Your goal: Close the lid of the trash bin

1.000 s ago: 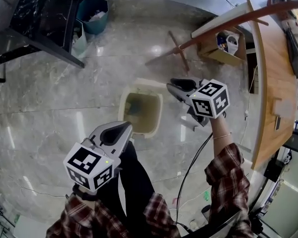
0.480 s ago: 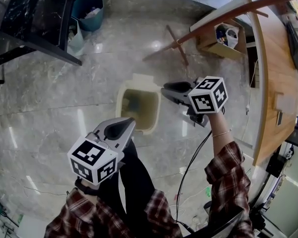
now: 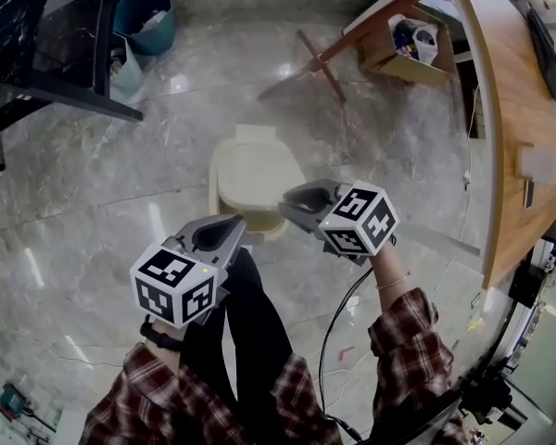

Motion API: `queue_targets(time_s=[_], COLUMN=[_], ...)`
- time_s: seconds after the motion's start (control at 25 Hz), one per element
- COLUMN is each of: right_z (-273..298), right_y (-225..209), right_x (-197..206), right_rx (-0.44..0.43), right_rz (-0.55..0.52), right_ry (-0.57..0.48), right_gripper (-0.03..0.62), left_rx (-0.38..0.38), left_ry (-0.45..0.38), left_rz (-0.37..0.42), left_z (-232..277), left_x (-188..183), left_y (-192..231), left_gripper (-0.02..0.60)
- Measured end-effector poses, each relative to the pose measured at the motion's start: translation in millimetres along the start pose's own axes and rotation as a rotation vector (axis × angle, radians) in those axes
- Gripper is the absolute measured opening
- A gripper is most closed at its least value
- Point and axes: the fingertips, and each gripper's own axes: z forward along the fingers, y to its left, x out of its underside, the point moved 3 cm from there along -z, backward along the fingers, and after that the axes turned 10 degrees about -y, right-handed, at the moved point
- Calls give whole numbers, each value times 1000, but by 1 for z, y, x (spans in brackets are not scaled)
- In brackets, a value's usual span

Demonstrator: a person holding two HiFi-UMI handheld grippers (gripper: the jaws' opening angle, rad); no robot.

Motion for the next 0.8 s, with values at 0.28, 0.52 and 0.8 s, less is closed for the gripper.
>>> queue_targets(time_s=[0.28, 0.52, 0.8], right_z=[28, 53, 90], right_y=[25, 27, 14], right_x=[66, 113, 160], right_rx=[84, 155, 224], right_rz=[-28, 21, 89], right_ry=[-54, -104, -77], right_gripper=[78, 78, 78], left_rx=[-14, -42, -57], left_ry=[117, 149, 186], left_rz=[3, -13, -15], left_z=[21, 29, 36], left_x=[61, 97, 131], left_y=[25, 46, 65], left_gripper=[11, 11, 11])
